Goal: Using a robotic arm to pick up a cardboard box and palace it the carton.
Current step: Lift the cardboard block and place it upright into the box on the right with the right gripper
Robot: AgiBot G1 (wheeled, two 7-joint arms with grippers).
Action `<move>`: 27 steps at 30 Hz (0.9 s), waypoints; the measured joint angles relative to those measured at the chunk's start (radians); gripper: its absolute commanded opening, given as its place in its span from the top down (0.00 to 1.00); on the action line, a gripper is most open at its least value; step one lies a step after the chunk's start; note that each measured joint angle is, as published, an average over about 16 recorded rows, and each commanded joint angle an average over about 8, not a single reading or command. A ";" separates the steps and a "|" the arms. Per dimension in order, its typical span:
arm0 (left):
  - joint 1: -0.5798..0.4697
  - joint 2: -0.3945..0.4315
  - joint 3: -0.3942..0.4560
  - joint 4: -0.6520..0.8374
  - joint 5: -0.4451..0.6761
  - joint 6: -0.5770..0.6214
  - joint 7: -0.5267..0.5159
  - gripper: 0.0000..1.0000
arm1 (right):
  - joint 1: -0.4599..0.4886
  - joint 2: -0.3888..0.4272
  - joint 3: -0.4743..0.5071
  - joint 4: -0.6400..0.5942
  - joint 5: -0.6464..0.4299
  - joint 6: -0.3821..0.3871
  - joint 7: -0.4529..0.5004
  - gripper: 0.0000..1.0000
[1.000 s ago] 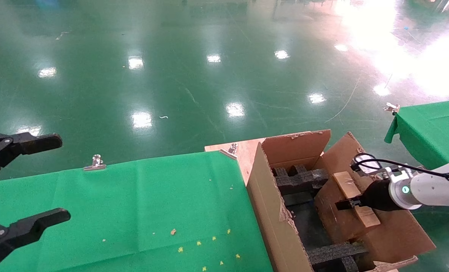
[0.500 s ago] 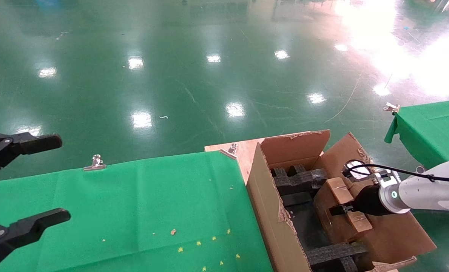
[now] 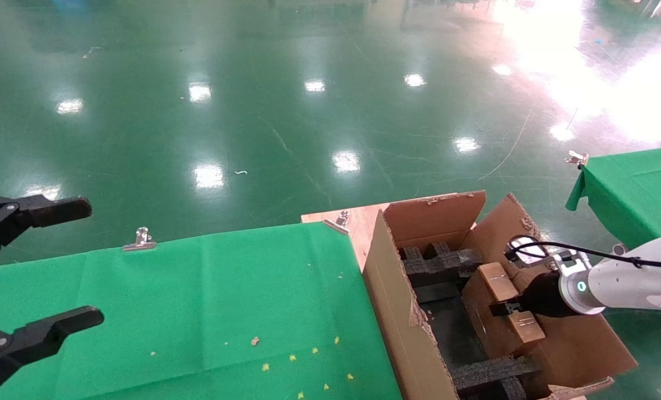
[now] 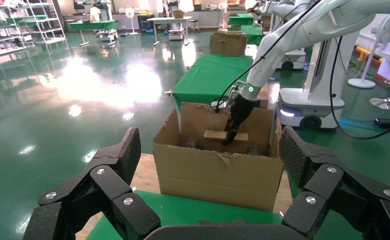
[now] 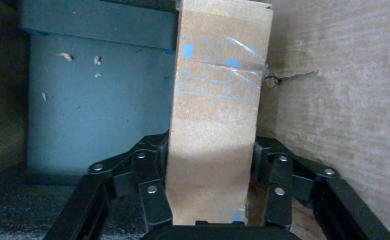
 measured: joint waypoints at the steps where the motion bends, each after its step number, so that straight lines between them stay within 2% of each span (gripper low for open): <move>1: 0.000 0.000 0.000 0.000 0.000 0.000 0.000 0.00 | 0.001 0.001 0.000 0.001 0.000 0.000 0.000 0.00; 16: 0.000 0.000 0.000 0.000 0.000 0.000 0.000 0.00 | 0.049 0.051 0.011 0.084 -0.010 0.016 0.008 0.00; 21: 0.000 0.000 0.000 0.000 0.000 0.000 0.000 0.00 | 0.099 0.095 0.025 0.172 -0.020 0.033 0.015 0.00; 27: 0.000 0.000 0.000 0.000 0.000 0.000 0.000 0.00 | 0.169 0.171 0.061 0.346 -0.016 0.068 0.013 0.00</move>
